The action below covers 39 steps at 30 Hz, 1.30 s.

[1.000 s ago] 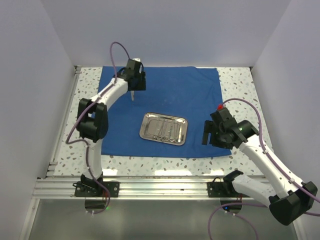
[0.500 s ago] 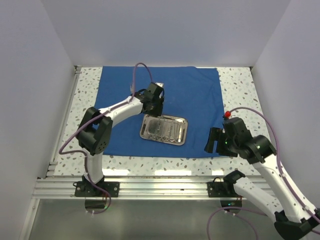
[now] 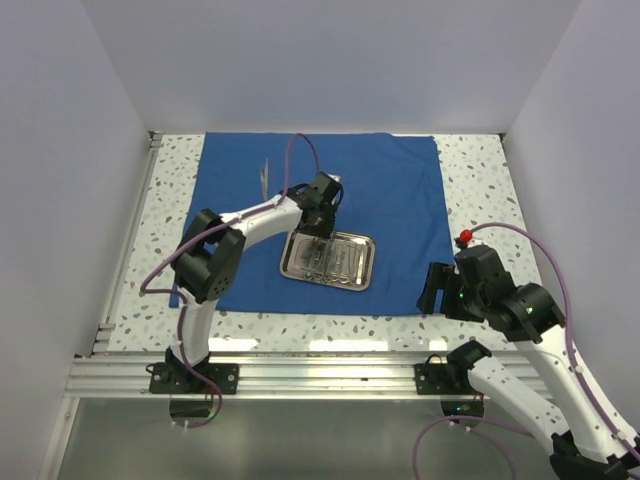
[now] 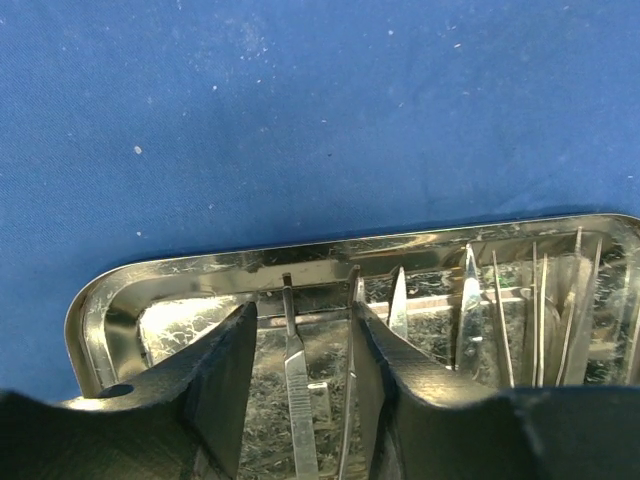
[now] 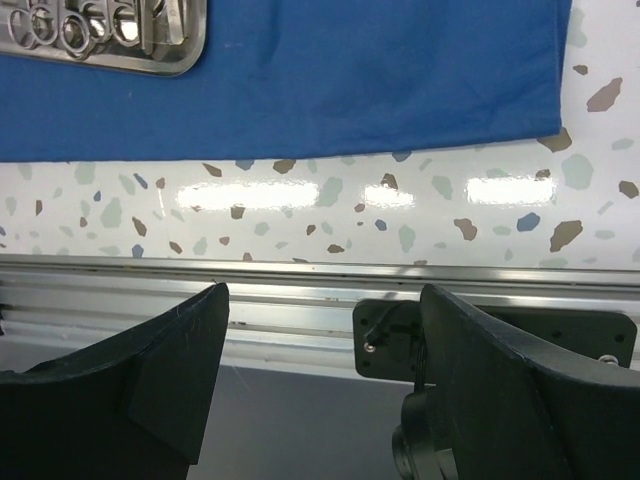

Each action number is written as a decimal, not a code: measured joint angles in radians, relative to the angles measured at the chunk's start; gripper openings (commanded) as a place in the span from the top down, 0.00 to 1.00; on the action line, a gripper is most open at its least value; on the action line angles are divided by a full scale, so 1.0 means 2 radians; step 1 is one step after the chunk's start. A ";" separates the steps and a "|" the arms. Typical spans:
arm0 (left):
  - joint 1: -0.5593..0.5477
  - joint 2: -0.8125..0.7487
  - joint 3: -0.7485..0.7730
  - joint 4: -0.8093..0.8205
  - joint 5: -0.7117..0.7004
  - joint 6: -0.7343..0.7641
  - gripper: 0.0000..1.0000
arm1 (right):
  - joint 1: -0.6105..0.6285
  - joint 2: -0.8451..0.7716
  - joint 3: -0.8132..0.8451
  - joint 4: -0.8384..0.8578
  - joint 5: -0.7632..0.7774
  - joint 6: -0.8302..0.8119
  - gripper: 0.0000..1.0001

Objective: Open and lay out the surgical kit
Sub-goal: Pick up the medical item from the container, then place the medical item in the surgical kit.

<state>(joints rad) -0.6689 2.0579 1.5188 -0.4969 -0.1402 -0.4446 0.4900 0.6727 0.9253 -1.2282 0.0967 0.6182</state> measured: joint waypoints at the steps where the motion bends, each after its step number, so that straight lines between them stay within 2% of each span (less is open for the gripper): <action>1: 0.000 0.001 0.000 -0.001 -0.002 -0.001 0.55 | 0.000 -0.001 0.000 -0.003 0.002 0.000 0.18; 13: 0.000 0.015 -0.002 0.002 -0.012 -0.005 0.70 | 0.000 -0.003 0.000 -0.014 0.015 0.002 0.18; 19: 0.000 0.018 -0.003 0.014 -0.012 -0.005 1.00 | 0.000 -0.003 0.000 -0.014 0.022 0.006 0.18; 29: 0.007 0.023 0.024 -0.008 -0.028 0.024 1.00 | 0.000 0.012 0.000 -0.014 0.032 0.016 0.18; 39: 0.093 0.042 0.203 -0.037 -0.051 0.080 1.00 | 0.000 0.051 0.000 -0.012 0.039 0.019 0.18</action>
<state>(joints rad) -0.4835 2.1414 1.9240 -0.5705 -0.2428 -0.2840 0.4896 0.7742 0.9257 -1.2518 0.1741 0.6559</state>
